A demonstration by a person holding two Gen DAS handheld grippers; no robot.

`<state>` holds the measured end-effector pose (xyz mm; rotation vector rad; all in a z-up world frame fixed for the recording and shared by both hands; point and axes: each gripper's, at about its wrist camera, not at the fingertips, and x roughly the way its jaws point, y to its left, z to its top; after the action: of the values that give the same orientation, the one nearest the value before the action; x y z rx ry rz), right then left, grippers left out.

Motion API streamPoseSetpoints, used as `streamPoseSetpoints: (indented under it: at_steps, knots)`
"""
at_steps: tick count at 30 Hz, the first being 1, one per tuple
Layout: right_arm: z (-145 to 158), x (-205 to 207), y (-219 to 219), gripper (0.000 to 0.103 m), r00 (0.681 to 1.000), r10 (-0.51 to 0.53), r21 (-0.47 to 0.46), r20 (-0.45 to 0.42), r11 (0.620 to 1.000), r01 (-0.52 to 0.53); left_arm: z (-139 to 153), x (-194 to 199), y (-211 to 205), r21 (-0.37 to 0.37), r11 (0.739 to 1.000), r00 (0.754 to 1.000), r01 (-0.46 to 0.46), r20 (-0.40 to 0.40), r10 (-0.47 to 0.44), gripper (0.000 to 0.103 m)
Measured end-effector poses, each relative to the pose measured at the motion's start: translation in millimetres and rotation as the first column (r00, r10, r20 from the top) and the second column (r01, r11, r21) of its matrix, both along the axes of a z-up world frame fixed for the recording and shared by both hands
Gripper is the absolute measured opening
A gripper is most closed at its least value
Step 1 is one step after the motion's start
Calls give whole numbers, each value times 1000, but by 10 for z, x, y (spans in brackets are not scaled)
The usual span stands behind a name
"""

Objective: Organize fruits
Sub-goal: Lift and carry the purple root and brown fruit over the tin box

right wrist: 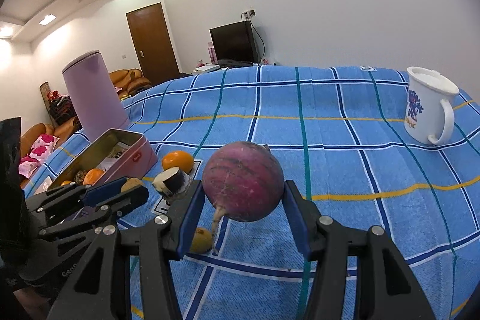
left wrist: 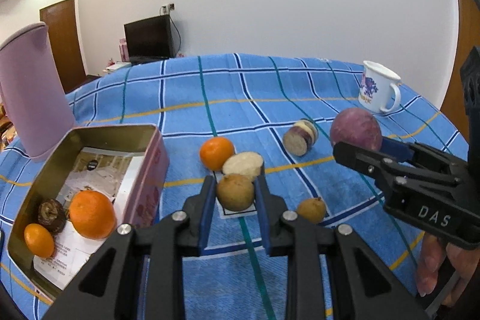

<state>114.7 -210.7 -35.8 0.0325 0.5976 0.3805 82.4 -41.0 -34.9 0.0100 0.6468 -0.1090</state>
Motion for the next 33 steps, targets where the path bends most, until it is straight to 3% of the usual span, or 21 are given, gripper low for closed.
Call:
streamPoseSetpoints:
  at_steps: [33]
  knots:
    - [96, -205, 21, 55, 993, 18, -17, 118, 1000, -16, 101, -192, 13, 18, 1000, 994, -21, 112, 19, 28]
